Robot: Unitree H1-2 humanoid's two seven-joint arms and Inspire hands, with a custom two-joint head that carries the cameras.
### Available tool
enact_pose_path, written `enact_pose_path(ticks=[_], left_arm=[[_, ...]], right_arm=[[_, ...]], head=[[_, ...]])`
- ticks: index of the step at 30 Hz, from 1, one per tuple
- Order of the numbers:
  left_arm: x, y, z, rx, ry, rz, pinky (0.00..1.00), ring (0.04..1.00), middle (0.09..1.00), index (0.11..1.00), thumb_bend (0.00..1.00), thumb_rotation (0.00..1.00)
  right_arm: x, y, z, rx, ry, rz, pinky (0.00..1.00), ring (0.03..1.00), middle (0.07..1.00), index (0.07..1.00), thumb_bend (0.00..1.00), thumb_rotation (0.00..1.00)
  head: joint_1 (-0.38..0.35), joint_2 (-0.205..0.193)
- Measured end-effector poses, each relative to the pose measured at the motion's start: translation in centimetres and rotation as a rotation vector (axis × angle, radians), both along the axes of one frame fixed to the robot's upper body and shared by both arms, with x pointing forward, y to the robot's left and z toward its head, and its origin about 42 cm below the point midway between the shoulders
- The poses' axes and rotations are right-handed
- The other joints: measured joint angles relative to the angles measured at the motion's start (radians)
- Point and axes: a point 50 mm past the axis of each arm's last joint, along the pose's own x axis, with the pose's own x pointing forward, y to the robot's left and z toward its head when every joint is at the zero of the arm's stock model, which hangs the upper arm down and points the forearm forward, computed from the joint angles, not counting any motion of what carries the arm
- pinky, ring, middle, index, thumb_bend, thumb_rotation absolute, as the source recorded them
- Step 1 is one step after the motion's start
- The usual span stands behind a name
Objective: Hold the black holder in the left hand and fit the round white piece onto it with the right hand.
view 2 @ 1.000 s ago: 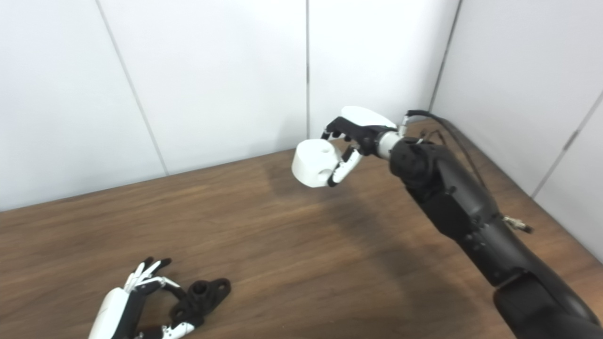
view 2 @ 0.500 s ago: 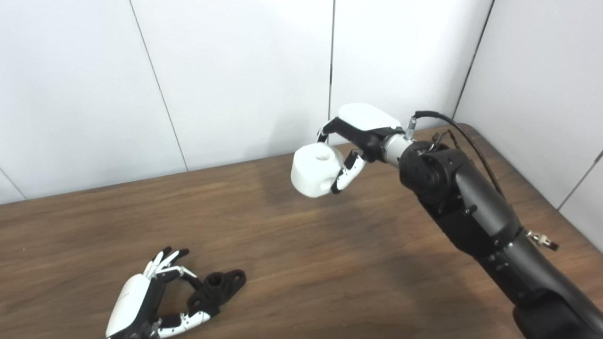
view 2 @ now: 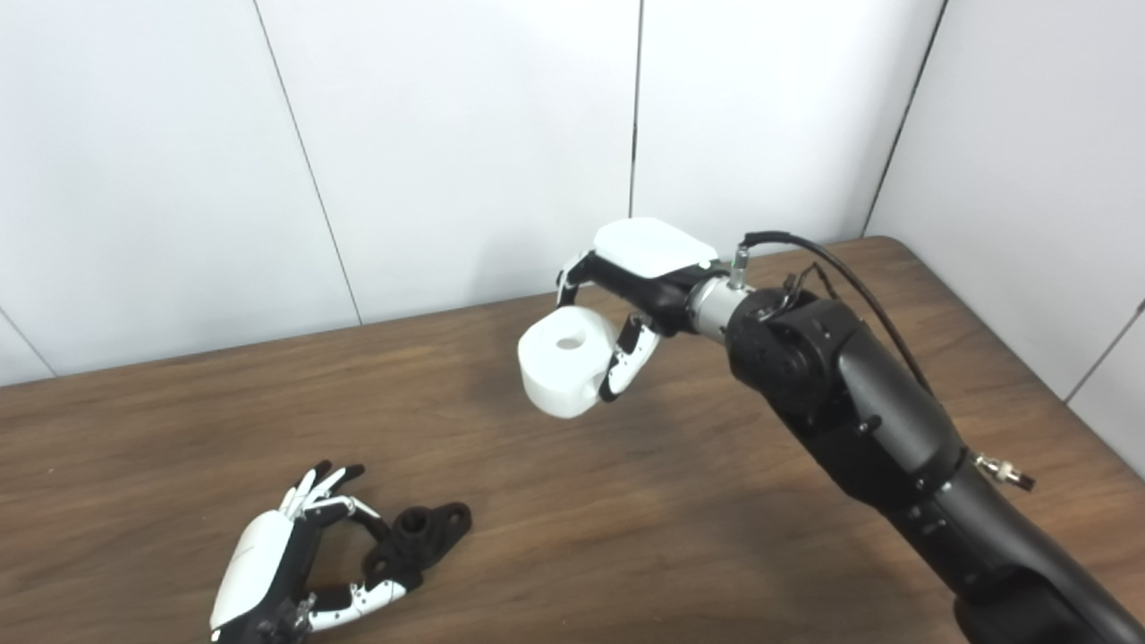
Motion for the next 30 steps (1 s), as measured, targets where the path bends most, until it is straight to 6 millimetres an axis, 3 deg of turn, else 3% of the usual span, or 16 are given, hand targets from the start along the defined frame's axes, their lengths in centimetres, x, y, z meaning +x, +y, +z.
enact_pose_path(ticks=[9,30], left_arm=[[0.3,-0.6,0.0,-0.001,0.0,-0.001,1.0,1.0,0.906,0.48,0.52,0.04],[0.3,-0.7,-0.1,0.004,0.008,0.008,1.0,1.0,0.912,0.48,0.52,0.04]], right_arm=[[-0.7,2.2,-0.9,0.015,0.019,0.039,0.85,0.843,0.823,0.482,0.49,0.14],[-1.2,4.1,-1.1,0.126,0.022,0.108,0.85,0.838,0.811,0.48,0.49,0.13]], head=[[0.012,0.0],[0.031,0.005]])
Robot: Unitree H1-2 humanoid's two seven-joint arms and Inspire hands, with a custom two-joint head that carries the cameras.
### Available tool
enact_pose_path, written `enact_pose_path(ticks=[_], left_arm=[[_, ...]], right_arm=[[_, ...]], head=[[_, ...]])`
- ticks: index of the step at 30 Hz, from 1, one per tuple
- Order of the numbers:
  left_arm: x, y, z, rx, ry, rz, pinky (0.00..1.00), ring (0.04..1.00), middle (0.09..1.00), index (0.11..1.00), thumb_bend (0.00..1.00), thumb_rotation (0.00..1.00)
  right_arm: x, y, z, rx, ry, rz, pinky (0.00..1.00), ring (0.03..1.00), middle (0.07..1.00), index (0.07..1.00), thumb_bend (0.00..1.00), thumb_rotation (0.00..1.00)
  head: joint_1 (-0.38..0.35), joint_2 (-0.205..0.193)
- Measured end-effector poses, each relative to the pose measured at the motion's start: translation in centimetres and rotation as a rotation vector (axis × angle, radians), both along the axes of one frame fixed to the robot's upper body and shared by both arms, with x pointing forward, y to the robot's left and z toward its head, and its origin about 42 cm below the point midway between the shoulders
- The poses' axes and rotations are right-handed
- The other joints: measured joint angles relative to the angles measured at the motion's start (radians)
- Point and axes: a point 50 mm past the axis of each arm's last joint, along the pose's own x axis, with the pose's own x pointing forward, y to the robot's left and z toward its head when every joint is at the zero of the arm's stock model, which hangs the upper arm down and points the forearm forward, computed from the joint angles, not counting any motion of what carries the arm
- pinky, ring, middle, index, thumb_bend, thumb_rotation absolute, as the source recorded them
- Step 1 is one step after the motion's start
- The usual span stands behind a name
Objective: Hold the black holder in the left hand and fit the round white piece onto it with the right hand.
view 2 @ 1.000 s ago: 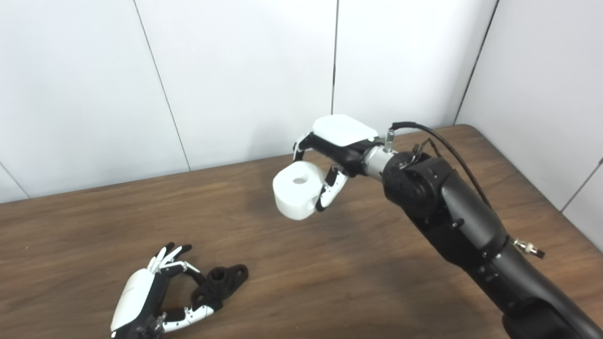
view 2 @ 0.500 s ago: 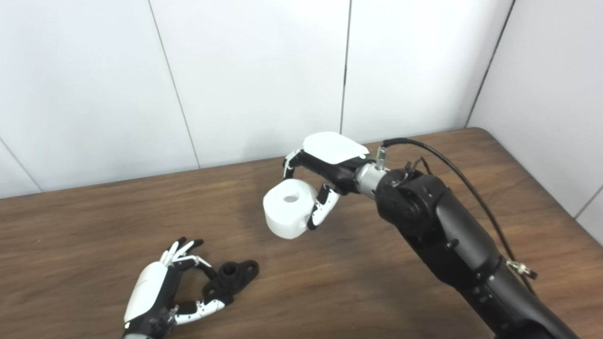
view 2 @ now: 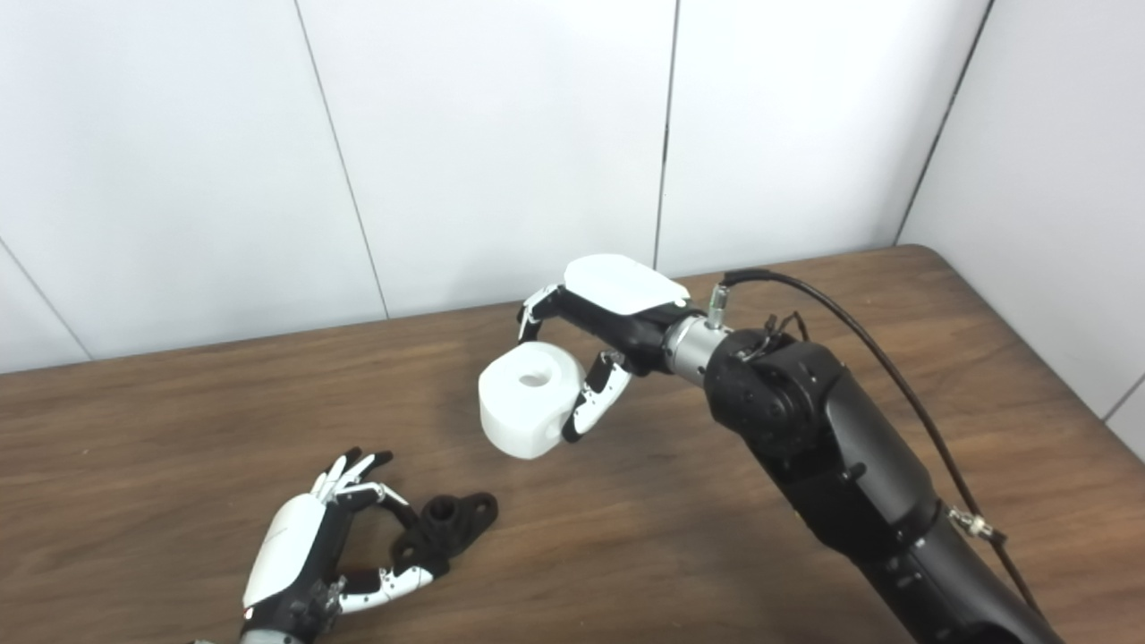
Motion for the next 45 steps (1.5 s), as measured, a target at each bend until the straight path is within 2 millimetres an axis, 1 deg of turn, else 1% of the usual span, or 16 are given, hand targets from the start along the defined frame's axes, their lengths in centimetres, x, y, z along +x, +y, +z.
enact_pose_path(ticks=[6,15,22,29,37,45], left_arm=[[0.1,-0.1,0.0,0.001,-0.001,-0.003,1.0,1.0,0.914,0.479,0.52,0.04],[0.1,-0.2,0.0,0.002,-0.004,-0.003,1.0,1.0,0.91,0.48,0.52,0.04],[0.3,-0.9,0.1,-0.003,-0.012,-0.013,1.0,1.0,0.91,0.48,0.52,0.04],[0.2,-1.3,0.1,-0.008,-0.009,-0.015,1.0,1.0,0.909,0.48,0.52,0.04],[-0.2,-1.7,0.1,-0.004,-0.009,-0.007,1.0,1.0,0.909,0.479,0.52,0.04],[-1.3,-2.3,0.5,-0.027,-0.002,0.0,1.0,1.0,0.911,0.479,0.52,0.04]], right_arm=[[-0.3,1.1,0.3,0.025,-0.009,0.027,0.85,0.839,0.815,0.48,0.49,0.13],[-0.6,1.5,0.4,0.026,0.004,0.046,0.85,0.843,0.814,0.48,0.49,0.14],[-0.8,2.9,-0.2,0.031,0.017,0.084,0.83,0.838,0.812,0.481,0.49,0.14],[-1.1,3.4,-0.9,0.016,0.028,0.097,0.84,0.84,0.81,0.481,0.49,0.14],[-1.5,3.9,-2.2,-0.005,0.05,0.119,0.84,0.837,0.806,0.482,0.49,0.13],[-1.8,4.6,-2.8,0.007,0.063,0.136,0.84,0.837,0.806,0.481,0.49,0.14]], head=[[0.003,0.0],[0.017,0.003],[0.028,0.008],[0.044,0.015],[0.064,0.035],[0.083,0.066]])
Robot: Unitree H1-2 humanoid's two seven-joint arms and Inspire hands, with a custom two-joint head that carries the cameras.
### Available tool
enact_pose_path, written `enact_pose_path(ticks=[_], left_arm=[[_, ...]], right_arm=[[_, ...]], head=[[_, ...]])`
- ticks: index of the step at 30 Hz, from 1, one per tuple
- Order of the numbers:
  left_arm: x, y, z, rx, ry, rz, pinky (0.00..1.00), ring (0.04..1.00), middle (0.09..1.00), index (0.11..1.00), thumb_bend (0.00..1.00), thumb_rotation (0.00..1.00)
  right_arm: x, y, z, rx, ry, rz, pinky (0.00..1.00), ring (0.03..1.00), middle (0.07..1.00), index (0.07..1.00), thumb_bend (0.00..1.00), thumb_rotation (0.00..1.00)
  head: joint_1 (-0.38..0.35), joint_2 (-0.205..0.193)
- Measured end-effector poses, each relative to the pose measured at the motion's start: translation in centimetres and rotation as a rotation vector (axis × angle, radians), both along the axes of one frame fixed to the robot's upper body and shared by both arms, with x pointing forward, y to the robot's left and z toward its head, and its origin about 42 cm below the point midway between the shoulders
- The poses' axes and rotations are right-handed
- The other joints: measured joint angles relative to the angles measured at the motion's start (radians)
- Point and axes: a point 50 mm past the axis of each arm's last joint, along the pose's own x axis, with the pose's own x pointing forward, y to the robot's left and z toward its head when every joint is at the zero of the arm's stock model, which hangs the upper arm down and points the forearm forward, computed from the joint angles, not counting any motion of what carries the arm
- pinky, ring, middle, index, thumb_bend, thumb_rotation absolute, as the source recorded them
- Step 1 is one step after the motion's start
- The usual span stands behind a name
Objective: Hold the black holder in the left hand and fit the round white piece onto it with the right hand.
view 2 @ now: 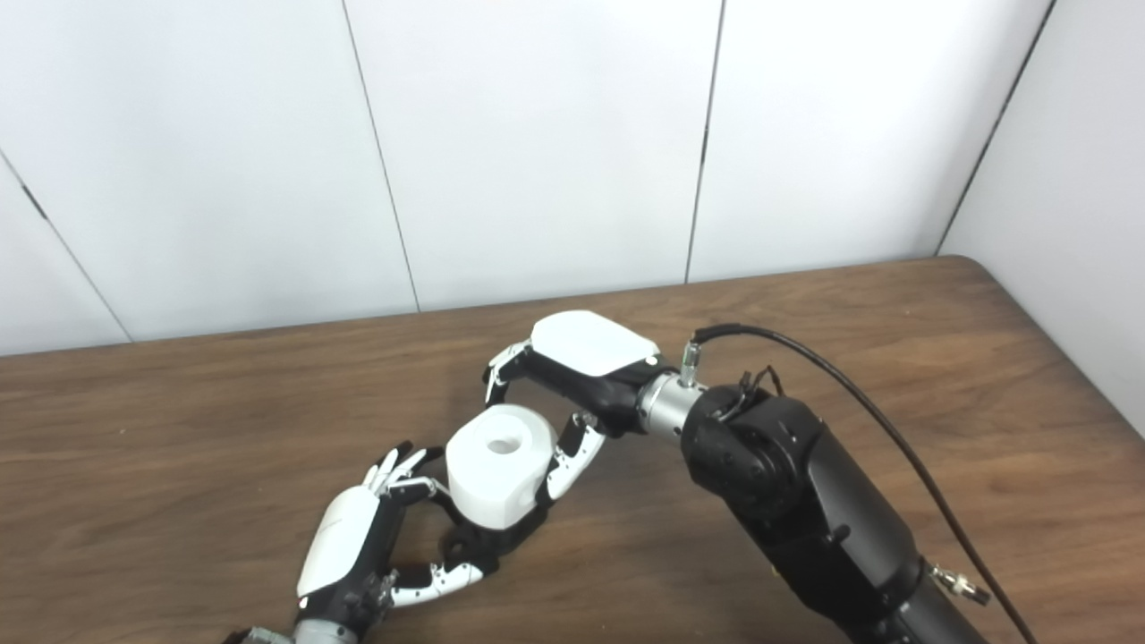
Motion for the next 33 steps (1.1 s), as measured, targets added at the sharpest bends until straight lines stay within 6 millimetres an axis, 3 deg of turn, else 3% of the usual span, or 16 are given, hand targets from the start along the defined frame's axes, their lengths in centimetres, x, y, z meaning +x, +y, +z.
enact_pose_path(ticks=[7,33], left_arm=[[-0.7,-0.2,0.1,0.007,0.003,-0.005,1.0,1.0,0.91,0.479,0.52,0.04],[-1.6,-0.3,0.4,0.007,0.024,-0.014,1.0,1.0,0.905,0.479,0.52,0.04]], right_arm=[[-0.6,0.3,-1.2,-0.003,0.034,0.009,0.84,0.831,0.811,0.484,0.49,0.13],[-1.2,1.0,-1.4,-0.007,0.035,0.037,0.84,0.84,0.82,0.487,0.49,0.14]], head=[[0.006,0.011],[-0.008,0.035]])
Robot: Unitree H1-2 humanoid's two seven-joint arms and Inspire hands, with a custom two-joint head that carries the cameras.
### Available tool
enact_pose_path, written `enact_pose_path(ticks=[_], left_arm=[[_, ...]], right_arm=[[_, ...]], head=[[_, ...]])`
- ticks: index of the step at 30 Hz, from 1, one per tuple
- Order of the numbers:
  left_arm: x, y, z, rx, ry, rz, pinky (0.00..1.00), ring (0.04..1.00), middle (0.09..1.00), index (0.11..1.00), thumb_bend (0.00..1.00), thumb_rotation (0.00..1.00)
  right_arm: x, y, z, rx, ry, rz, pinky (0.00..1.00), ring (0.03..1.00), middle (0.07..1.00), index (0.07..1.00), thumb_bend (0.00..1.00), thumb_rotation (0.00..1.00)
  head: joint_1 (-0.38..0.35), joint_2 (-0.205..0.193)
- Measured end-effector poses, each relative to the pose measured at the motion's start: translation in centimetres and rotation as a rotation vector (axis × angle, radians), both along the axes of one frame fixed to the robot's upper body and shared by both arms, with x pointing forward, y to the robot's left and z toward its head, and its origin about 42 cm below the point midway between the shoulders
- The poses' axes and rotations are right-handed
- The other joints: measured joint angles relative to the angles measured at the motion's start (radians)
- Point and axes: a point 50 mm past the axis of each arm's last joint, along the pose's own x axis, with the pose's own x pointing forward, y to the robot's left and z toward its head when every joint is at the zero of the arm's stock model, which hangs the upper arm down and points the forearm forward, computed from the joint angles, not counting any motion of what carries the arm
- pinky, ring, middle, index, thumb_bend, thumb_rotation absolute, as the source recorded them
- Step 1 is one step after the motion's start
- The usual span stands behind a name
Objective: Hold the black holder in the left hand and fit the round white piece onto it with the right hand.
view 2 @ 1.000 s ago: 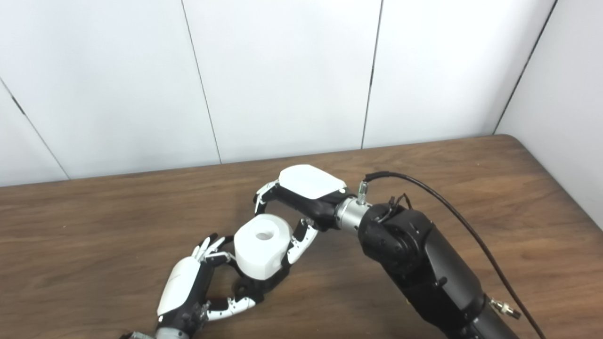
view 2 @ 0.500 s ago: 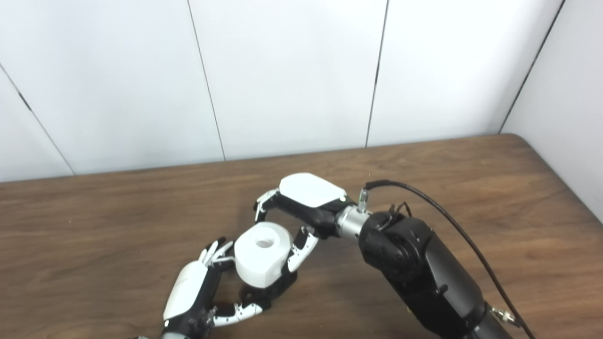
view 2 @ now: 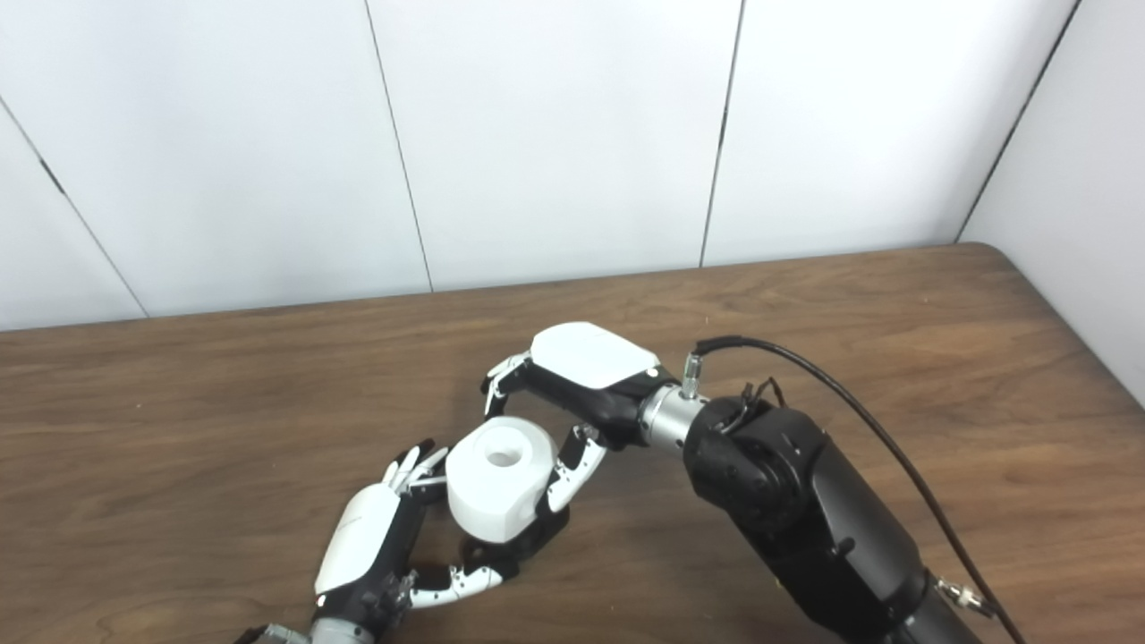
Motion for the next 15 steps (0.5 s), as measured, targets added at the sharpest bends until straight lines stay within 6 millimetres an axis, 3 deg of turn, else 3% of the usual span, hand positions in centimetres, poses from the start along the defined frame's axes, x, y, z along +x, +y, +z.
enact_pose_path(ticks=[15], left_arm=[[0.0,0.1,0.0,-0.003,0.001,0.0,1.0,1.0,0.909,0.479,0.52,0.04]], right_arm=[[0.0,-1.1,0.2,-0.047,0.017,0.002,0.85,0.843,0.817,0.489,0.49,0.14]], head=[[-0.006,-0.002]])
